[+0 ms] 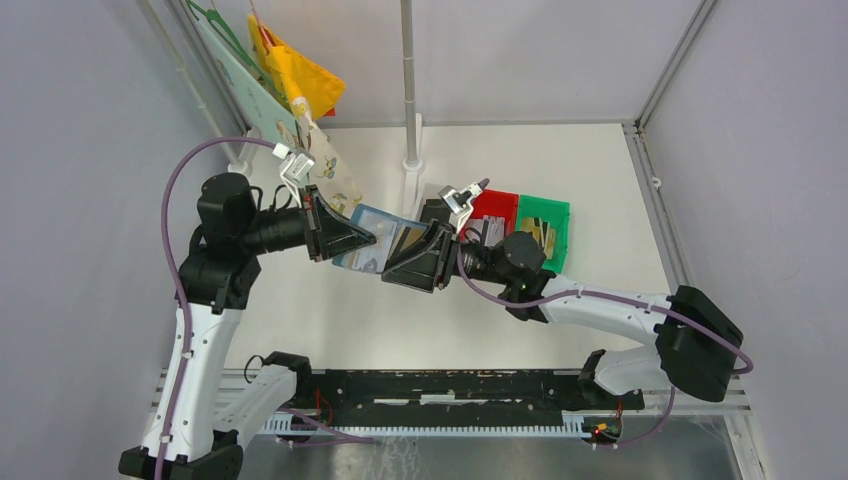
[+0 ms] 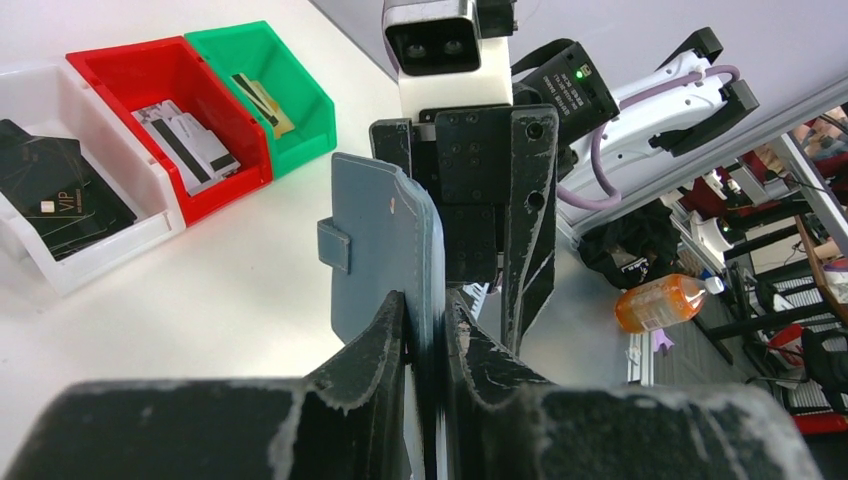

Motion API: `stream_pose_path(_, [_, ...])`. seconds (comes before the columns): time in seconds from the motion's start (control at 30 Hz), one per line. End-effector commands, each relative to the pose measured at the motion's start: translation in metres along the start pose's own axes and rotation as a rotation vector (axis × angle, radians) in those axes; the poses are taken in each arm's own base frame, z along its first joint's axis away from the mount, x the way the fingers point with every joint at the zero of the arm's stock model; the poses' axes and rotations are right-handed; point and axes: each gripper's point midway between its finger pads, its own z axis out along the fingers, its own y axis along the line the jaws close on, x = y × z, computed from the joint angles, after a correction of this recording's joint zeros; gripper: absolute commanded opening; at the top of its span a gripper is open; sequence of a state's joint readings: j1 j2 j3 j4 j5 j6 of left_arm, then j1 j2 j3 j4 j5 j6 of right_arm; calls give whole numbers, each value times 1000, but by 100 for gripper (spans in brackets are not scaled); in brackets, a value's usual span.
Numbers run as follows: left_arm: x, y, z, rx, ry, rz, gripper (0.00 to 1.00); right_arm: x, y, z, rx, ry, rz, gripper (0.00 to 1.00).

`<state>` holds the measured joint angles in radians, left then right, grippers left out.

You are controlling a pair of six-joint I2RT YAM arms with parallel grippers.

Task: Take the credit cards out of the card holder
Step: Remove the credit card from the card holder.

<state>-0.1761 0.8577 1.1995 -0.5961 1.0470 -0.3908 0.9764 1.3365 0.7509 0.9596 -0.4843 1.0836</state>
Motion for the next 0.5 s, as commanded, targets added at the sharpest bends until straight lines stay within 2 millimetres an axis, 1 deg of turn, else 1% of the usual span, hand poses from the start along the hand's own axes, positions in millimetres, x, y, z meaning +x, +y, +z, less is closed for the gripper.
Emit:
stream_pose_path(0.0, [-12, -23, -5, 71, -19, 98, 2, -6, -8, 7, 28, -28, 2, 52])
stream_pose_path(0.1, [-11, -23, -5, 73, -20, 92, 2, -13, 7, 13, -60, -49, 30, 48])
stream_pose_path(0.17, [-8, -22, -4, 76, -18, 81, 2, -17, 12, 20, -90, -53, 51, 44])
stream_pose_path(0.23, [-7, -22, -4, 79, -20, 78, 2, -19, 11, 26, -91, -54, 68, 38])
stream_pose_path(0.3, [-6, -22, -5, 80, -23, 82, 2, -22, 13, 27, -102, -64, 74, 28])
stream_pose_path(0.37, [-7, -23, -5, 80, -25, 87, 3, -23, 16, 25, -115, -75, 69, 13])
stream_pose_path(0.4, [-8, -25, -5, 84, -25, 90, 3, -23, 18, 22, -123, -81, 63, 8])
stream_pose_path(0.43, [-9, -25, -5, 85, -26, 93, 3, -24, 22, 18, -138, -90, 55, 3])
stream_pose_path(0.47, [-9, -26, -6, 86, -27, 96, 4, -24, 25, 14, -150, -98, 47, 0])
